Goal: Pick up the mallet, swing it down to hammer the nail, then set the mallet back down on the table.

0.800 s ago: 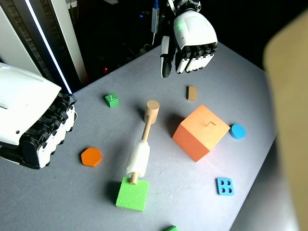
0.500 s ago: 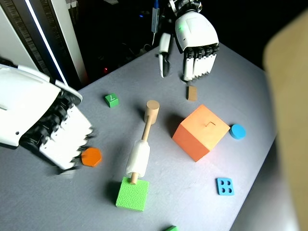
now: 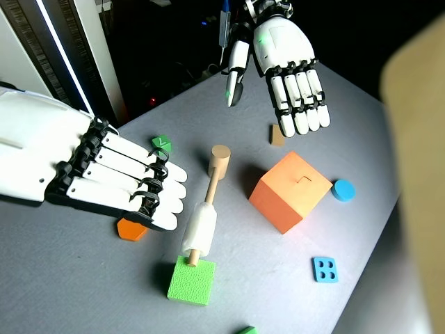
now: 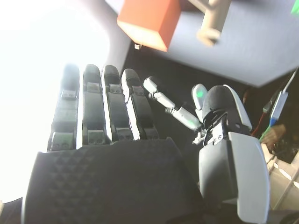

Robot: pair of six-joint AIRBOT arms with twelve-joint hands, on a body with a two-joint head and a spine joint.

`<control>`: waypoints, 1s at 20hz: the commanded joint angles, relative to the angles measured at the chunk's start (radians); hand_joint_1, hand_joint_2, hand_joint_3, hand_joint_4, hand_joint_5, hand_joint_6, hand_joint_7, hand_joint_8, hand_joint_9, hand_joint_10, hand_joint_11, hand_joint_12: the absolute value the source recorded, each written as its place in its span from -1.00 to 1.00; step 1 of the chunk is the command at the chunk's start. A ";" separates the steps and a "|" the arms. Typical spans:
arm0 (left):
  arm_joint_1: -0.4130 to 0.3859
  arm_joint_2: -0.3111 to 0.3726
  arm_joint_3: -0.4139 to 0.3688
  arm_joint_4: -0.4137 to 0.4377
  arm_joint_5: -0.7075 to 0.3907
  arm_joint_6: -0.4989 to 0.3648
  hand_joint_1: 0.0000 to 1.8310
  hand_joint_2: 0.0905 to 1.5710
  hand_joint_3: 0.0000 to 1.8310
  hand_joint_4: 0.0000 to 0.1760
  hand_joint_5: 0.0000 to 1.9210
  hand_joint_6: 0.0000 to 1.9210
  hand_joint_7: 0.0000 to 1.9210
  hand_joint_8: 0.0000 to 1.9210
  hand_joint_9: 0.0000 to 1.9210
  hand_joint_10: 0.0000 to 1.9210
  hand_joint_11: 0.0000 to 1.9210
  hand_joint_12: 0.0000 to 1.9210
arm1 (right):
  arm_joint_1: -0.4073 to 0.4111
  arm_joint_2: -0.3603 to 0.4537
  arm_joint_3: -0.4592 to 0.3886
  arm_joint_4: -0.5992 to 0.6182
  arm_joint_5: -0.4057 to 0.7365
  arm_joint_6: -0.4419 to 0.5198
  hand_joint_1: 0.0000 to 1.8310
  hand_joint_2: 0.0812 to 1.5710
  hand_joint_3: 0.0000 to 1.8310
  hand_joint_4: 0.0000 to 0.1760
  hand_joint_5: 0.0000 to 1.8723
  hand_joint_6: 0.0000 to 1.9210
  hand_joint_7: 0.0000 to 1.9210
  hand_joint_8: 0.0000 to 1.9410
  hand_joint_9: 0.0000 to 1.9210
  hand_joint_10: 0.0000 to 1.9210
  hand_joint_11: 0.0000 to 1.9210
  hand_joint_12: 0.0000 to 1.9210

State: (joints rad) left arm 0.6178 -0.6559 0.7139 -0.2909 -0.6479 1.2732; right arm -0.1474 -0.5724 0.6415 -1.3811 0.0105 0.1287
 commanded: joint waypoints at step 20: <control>0.082 -0.077 0.208 0.376 -0.106 -0.403 -1.00 0.62 -0.99 -1.00 -0.95 -1.00 -0.99 -1.00 -1.00 -1.00 -1.00 -1.00 | 0.040 -0.456 0.222 0.432 -0.408 -0.395 0.43 0.09 -1.00 -1.00 -0.85 -1.00 -0.85 -1.00 -0.82 -0.99 -1.00 -0.13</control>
State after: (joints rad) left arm 0.7048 -0.7387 0.9192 0.0967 -0.6312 0.8722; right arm -0.1165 -1.0378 0.8650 -0.9092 -0.4477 -0.2653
